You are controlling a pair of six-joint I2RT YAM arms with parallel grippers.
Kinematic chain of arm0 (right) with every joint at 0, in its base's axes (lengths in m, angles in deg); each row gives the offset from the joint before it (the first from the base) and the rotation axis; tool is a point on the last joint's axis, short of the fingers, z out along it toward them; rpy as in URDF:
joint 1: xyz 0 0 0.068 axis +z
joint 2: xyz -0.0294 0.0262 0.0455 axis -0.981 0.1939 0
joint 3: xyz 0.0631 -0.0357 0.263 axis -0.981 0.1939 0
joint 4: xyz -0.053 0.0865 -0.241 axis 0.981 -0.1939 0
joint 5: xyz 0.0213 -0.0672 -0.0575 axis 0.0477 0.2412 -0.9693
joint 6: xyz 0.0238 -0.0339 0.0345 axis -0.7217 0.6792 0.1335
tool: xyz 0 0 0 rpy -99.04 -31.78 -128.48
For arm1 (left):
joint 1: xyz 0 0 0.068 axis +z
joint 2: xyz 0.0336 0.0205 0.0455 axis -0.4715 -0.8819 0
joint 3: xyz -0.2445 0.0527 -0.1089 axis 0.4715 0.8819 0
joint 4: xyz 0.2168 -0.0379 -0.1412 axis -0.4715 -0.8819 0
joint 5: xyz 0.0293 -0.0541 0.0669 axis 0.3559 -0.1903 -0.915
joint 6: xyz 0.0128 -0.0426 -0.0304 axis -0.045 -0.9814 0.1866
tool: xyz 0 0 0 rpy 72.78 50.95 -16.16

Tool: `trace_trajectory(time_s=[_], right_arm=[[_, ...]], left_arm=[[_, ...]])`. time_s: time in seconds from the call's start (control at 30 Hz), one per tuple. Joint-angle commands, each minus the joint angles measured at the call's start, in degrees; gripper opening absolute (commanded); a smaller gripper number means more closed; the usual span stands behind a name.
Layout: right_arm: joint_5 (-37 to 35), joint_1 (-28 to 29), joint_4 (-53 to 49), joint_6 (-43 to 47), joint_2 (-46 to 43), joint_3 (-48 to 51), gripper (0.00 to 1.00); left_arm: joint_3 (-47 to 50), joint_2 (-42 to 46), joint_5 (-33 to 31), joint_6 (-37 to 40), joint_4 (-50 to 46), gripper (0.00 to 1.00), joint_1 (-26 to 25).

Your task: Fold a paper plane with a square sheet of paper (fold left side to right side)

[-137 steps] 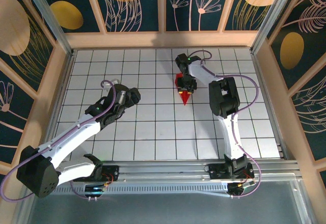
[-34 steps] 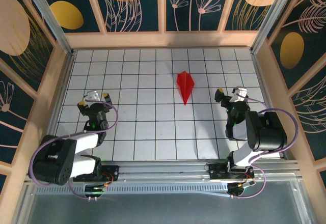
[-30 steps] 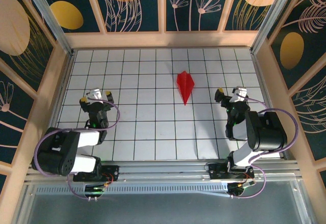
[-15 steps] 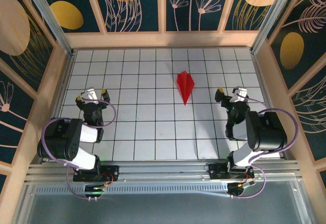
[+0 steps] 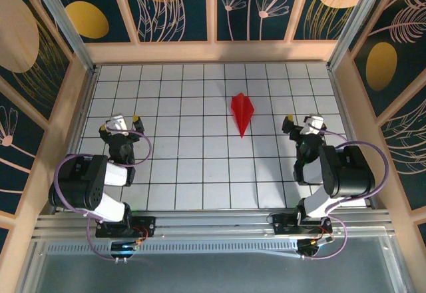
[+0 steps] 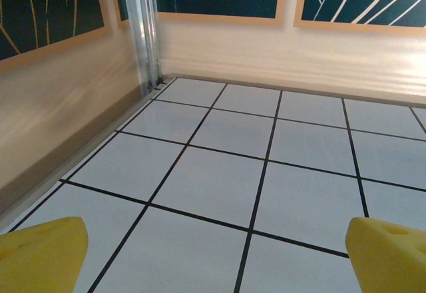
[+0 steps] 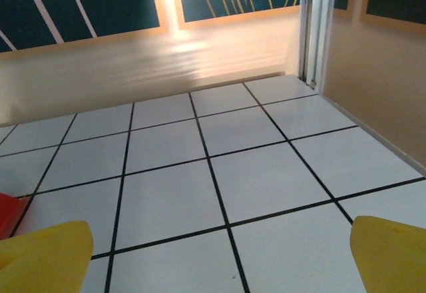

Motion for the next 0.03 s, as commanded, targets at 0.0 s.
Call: trace_trajectory(time_s=[0.0], right_arm=[[1.00, -0.20, 0.10, -0.85, 0.00, -0.87, 0.99]], left_arm=[[-0.73, -0.05, 1.14, -1.04, 1.87, 0.99, 0.52]])
